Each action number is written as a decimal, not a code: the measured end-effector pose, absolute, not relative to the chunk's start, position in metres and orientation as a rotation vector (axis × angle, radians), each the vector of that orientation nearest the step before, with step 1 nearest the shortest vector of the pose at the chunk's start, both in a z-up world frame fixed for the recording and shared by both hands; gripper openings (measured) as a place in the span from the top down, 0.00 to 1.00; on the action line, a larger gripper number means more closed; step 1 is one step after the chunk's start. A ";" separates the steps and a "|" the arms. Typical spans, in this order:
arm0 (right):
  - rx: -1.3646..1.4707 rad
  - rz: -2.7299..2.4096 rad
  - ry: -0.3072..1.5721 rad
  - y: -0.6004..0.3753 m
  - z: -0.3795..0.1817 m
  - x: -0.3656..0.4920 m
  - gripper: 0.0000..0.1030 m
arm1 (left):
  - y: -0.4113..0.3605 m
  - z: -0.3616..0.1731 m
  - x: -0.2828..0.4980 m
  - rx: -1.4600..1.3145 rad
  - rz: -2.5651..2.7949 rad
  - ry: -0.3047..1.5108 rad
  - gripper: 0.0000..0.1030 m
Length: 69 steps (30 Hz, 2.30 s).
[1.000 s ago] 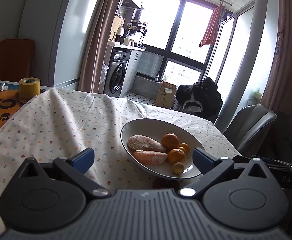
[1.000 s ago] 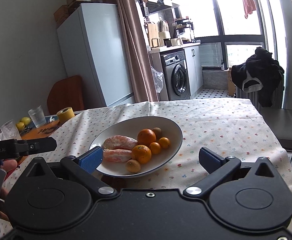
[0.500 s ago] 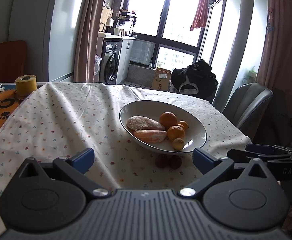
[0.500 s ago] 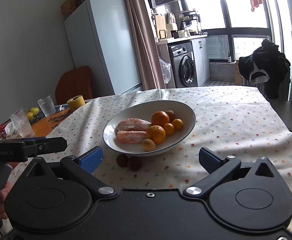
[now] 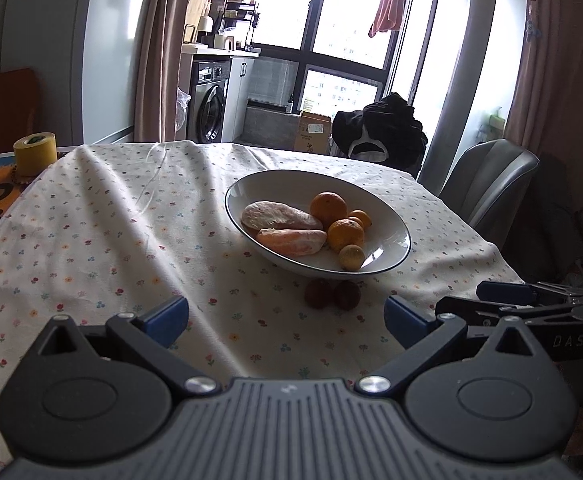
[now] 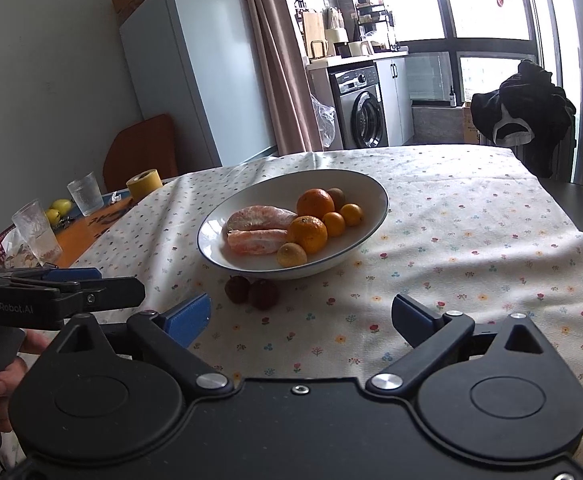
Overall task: Organize fruits
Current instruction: 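Move both grippers back toward the dark red lychees on the tablecloth, then grasp a red lychee with the right gripper while the left grasps another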
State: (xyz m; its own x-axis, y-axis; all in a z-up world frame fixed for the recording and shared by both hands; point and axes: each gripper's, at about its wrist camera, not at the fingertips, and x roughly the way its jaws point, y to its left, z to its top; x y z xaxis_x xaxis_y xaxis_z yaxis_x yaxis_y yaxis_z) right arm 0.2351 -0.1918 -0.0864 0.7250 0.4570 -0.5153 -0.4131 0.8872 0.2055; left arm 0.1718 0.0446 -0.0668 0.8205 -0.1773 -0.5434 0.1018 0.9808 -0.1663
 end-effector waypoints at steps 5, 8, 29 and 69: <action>0.078 0.501 0.613 -0.186 -0.092 0.239 0.12 | 0.045 -0.072 0.176 -0.137 -0.158 0.608 0.02; 0.074 0.510 0.630 -0.180 -0.095 0.243 0.16 | 0.046 -0.073 0.177 -0.130 -0.153 0.611 0.03; 0.052 0.567 0.723 -0.144 -0.110 0.287 0.49 | 0.054 -0.086 0.204 -0.129 -0.137 0.656 0.21; 0.072 0.501 0.737 -0.193 -0.115 0.288 0.78 | 0.001 -0.106 0.249 -0.051 -0.196 0.686 0.63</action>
State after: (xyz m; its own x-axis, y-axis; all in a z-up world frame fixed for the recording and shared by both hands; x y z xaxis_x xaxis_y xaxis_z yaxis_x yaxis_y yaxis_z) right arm 0.2876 -0.1932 -0.1148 0.6291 0.4616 -0.6255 -0.4117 0.8803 0.2355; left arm 0.2491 0.0007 -0.1063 0.7563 -0.1968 -0.6239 0.1634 0.9803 -0.1112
